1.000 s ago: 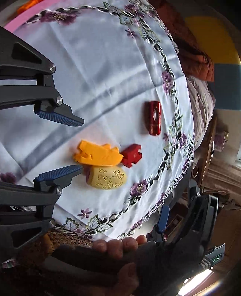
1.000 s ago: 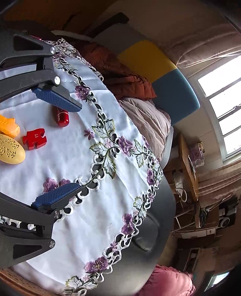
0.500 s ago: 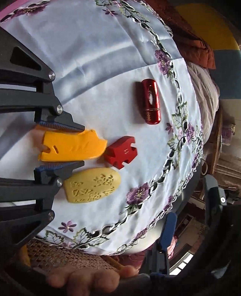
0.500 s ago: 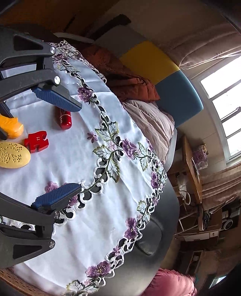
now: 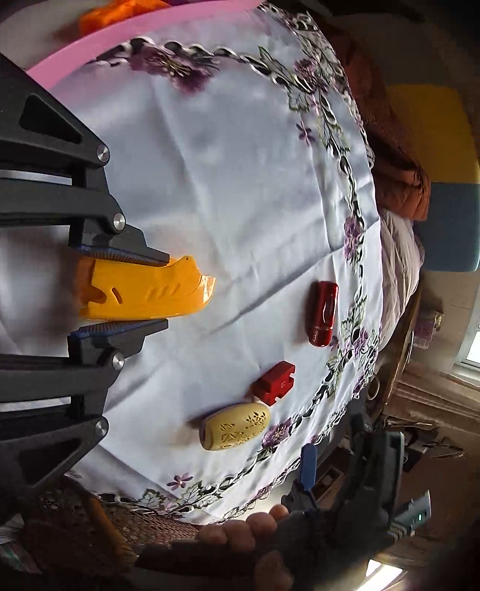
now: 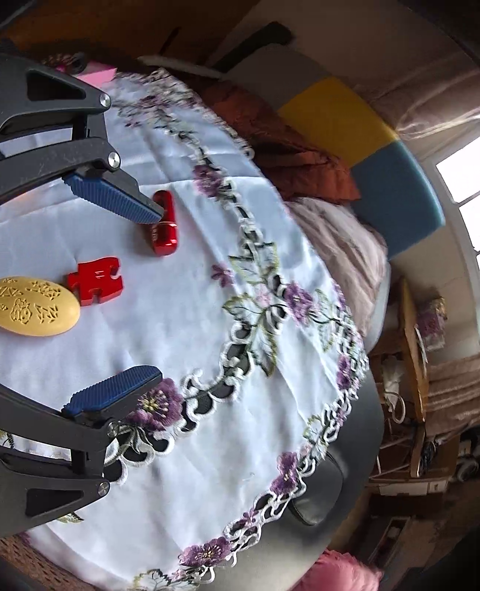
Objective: Organize rigid objects
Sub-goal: 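Grasp the yellow flat piece with the left gripper, then grasp the yellow oval block with the right gripper while the left lifts the yellow piece, then carry the yellow flat piece into the pink tray and open the left gripper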
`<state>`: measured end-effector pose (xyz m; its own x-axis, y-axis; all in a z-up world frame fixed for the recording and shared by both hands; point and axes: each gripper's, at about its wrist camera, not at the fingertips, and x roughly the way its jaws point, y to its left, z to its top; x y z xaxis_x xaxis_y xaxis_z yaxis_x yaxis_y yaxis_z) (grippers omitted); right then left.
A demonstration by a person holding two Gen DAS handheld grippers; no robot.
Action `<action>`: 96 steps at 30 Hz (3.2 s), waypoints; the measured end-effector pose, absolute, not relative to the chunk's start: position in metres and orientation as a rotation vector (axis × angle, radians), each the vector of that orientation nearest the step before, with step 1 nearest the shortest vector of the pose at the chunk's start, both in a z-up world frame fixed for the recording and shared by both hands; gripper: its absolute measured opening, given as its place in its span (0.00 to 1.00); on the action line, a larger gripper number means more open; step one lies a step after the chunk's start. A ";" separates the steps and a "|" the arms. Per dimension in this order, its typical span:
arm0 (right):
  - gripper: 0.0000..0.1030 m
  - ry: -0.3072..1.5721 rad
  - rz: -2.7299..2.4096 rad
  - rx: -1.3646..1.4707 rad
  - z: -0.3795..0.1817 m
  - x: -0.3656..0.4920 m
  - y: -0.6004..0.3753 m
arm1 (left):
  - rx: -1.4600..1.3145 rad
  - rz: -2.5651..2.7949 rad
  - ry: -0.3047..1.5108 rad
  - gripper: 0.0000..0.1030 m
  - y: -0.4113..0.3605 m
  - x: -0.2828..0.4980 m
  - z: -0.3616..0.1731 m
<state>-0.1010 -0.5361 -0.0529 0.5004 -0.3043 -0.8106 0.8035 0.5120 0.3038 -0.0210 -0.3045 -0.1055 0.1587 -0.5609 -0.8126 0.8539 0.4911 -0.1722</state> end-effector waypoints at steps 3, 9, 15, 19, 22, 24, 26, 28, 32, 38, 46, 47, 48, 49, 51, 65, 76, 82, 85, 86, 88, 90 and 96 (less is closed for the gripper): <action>0.78 0.876 -0.704 0.733 -0.063 -0.089 -0.527 | 0.367 -1.041 0.957 0.26 -0.302 -0.021 -0.106; 0.80 1.115 -0.681 0.684 -0.077 -0.082 -0.510 | 0.324 -1.051 0.950 0.26 -0.294 -0.020 -0.108; 0.80 1.269 -0.729 0.693 -0.099 -0.084 -0.505 | 0.270 -1.068 0.974 0.26 -0.280 -0.016 -0.107; 0.44 1.326 -0.698 0.562 -0.103 -0.075 -0.480 | 0.238 -1.074 0.982 0.26 -0.270 -0.015 -0.108; 0.43 1.298 -0.551 0.547 -0.102 -0.065 -0.455 | 0.239 -1.072 0.971 0.26 -0.264 -0.017 -0.108; 0.43 1.286 -0.483 0.477 -0.101 -0.053 -0.437 | 0.241 -1.073 0.963 0.26 -0.261 -0.018 -0.108; 0.43 1.262 -0.397 0.429 -0.101 -0.041 -0.422 | 0.237 -1.073 0.962 0.26 -0.259 -0.018 -0.108; 0.43 1.245 -0.351 0.375 -0.102 -0.029 -0.412 | 0.237 -1.072 0.960 0.26 -0.259 -0.019 -0.108; 0.43 1.225 -0.319 0.283 -0.104 -0.012 -0.410 | 0.244 -1.065 0.951 0.26 -0.260 -0.020 -0.108; 0.44 1.179 -0.291 0.309 -0.103 -0.010 -0.424 | 0.248 -1.047 0.943 0.26 -0.261 -0.023 -0.109; 0.46 1.179 -0.291 0.294 -0.101 -0.009 -0.421 | 0.260 -1.038 0.927 0.26 -0.260 -0.025 -0.109; 0.46 1.180 -0.293 0.287 -0.100 -0.009 -0.421 | 0.265 -1.036 0.923 0.26 -0.261 -0.025 -0.109; 0.46 1.181 -0.294 0.281 -0.100 -0.008 -0.421 | 0.268 -1.034 0.921 0.26 -0.261 -0.025 -0.108; 0.46 1.179 -0.295 0.280 -0.101 -0.007 -0.421 | 0.270 -1.033 0.919 0.26 -0.261 -0.026 -0.108; 0.46 1.179 -0.296 0.268 -0.100 -0.006 -0.420 | 0.272 -1.030 0.919 0.26 -0.261 -0.027 -0.108; 0.44 1.181 -0.299 0.185 -0.101 -0.004 -0.414 | 0.261 -0.969 0.857 0.26 -0.245 -0.032 -0.068; 0.43 1.165 -0.298 0.099 -0.100 -0.004 -0.406 | 0.200 -0.930 0.829 0.26 -0.224 -0.029 -0.040; 0.43 1.156 -0.299 0.073 -0.100 -0.004 -0.404 | 0.166 -0.905 0.840 0.26 -0.213 -0.022 -0.038; 0.43 1.155 -0.300 0.064 -0.100 -0.004 -0.403 | 0.149 -0.891 0.847 0.26 -0.207 -0.019 -0.036; 0.43 1.154 -0.300 0.060 -0.100 -0.005 -0.402 | 0.141 -0.885 0.847 0.26 -0.204 -0.018 -0.035; 0.43 1.154 -0.300 0.054 -0.100 -0.005 -0.401 | 0.130 -0.880 0.850 0.26 -0.198 -0.014 -0.033; 0.43 1.153 -0.299 0.049 -0.100 -0.005 -0.401 | 0.115 -0.874 0.860 0.26 -0.191 -0.010 -0.032; 0.43 1.152 -0.302 0.045 -0.099 -0.005 -0.401 | -0.016 -0.793 0.888 0.26 -0.145 0.019 -0.026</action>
